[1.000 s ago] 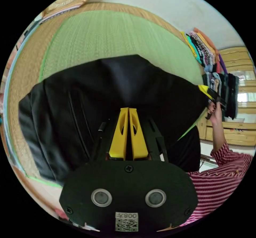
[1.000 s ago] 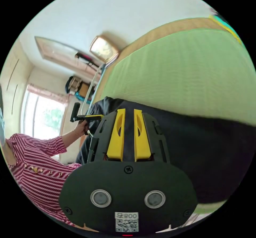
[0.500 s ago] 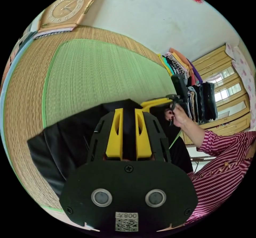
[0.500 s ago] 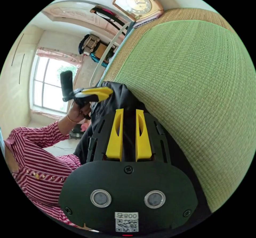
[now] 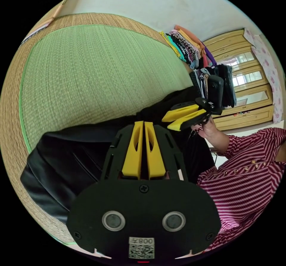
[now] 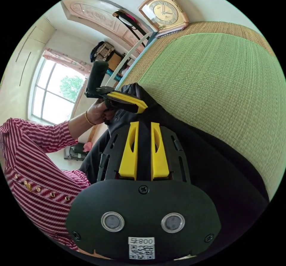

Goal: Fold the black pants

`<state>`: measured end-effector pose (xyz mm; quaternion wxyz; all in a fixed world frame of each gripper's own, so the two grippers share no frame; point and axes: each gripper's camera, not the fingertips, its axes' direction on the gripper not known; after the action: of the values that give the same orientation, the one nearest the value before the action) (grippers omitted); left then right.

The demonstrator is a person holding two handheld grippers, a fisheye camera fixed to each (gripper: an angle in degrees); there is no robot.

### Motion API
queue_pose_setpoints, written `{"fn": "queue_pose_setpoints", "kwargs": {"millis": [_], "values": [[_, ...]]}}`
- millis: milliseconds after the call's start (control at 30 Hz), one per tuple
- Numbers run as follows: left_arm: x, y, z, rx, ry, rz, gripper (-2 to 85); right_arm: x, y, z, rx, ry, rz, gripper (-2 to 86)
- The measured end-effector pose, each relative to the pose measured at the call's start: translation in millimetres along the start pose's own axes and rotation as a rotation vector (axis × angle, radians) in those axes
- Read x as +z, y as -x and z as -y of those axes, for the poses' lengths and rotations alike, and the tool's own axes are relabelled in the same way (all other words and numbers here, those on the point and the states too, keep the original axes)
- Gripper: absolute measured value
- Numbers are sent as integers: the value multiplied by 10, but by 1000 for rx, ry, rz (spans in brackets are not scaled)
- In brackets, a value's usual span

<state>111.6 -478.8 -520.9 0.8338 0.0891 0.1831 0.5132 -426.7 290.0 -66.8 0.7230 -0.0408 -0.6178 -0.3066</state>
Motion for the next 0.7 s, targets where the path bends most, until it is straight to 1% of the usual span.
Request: {"fn": "queue_pose_setpoints", "kwargs": {"millis": [100,167,233,300,367,433,533,700], "values": [[-49,39,-135,-8,-3,-20,4,-193,12,58,-3,-53,-46,73],[-52,47,-198,-6,9,-17,3,-232,-44,154,-7,-52,-54,76],[-74,72,-268,-11,15,-12,2,-173,-134,254,2,-12,-33,80],[-104,111,-312,-22,5,-24,2,43,-261,340,11,87,-25,82],[-139,132,-347,-19,8,-24,2,144,-297,329,21,116,24,81],[-168,132,-392,-1,23,-8,2,161,-228,269,-5,98,54,77],[-175,161,-447,7,38,-5,1,244,-220,203,16,118,66,78],[-221,206,-532,6,16,-13,1,75,-489,277,123,54,114,87]]}}
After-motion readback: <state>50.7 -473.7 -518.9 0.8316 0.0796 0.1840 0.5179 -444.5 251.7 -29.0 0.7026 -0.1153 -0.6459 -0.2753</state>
